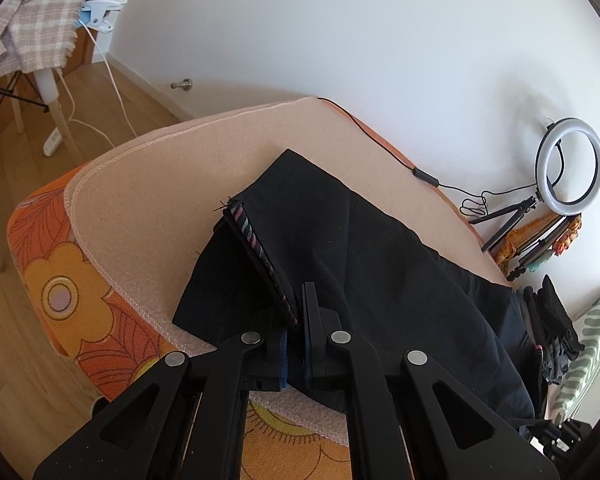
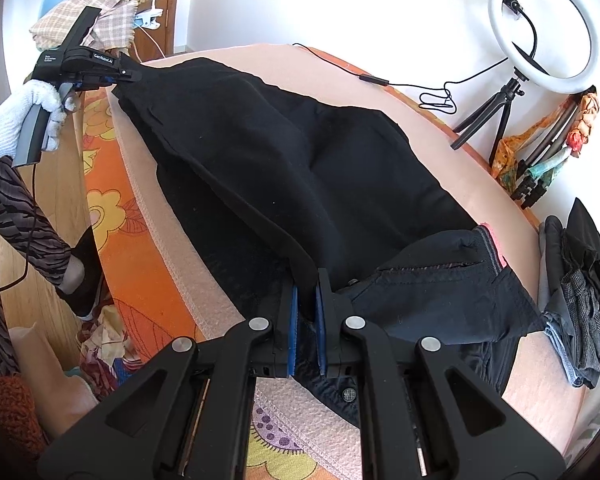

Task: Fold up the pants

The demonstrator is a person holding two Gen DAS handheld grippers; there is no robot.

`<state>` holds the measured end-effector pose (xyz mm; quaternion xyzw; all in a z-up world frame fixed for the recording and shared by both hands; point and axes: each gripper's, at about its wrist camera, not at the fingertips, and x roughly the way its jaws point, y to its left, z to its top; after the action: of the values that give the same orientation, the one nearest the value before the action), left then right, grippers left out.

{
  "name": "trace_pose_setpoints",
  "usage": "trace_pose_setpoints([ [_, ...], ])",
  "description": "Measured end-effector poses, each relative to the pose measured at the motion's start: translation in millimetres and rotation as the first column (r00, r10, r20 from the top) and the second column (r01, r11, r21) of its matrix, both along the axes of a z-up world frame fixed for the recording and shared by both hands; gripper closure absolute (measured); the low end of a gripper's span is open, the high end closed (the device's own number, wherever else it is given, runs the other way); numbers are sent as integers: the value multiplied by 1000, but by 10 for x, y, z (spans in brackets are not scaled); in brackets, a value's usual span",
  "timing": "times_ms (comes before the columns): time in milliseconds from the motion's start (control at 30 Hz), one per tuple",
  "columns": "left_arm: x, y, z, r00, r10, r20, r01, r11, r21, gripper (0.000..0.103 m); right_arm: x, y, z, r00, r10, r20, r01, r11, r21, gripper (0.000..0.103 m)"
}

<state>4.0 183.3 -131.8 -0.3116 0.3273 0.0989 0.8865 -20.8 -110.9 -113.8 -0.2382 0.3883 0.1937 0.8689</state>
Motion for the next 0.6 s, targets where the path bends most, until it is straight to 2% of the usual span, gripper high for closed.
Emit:
trace_pose_setpoints([
  [133, -48, 20, -17, 1000, -2, -6, 2, 1000, -8, 99, 17, 20, -29, 1000, 0, -6, 0, 1000, -15, 95],
  [333, -104, 70, 32, 998, 29, -60, -27, 999, 33, 86, 17, 20, -51, 1000, -1, -17, 1, 1000, -10, 95],
  [400, -142, 109, 60, 996, 59, -73, -55, 997, 63, 86, 20, 23, -69, 1000, -1, -24, 0, 1000, -13, 95],
  [500, -197, 206, 82, 992, 95, -87, -89, 994, 66, 85, 27, 10, -72, 1000, -7, -29, 7, 1000, -5, 95],
  [600, -214, 216, 180, 992, 101, -80, -94, 992, 90, 85, 32, -13, -62, 999, -11, -41, 12, 1000, 22, 95],
])
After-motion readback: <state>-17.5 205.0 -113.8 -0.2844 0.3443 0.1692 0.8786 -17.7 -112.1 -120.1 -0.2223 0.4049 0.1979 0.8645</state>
